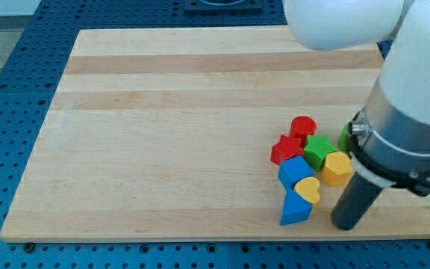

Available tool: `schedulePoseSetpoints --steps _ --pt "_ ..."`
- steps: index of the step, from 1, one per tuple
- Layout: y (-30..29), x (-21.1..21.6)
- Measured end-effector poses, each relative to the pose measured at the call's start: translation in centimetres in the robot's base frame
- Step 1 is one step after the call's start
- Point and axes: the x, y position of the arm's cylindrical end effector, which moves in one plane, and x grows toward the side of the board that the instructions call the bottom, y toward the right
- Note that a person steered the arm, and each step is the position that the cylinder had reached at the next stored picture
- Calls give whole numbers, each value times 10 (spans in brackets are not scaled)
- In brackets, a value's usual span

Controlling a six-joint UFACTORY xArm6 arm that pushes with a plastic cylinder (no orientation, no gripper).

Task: Move the triangle to the bottom left of cube

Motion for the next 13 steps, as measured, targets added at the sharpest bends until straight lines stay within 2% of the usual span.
schedulePoseSetpoints --steps 2,6,8,13 --pt "-63 4" --pt "-66 7" --pt "-85 -17" --pt "-69 -28"
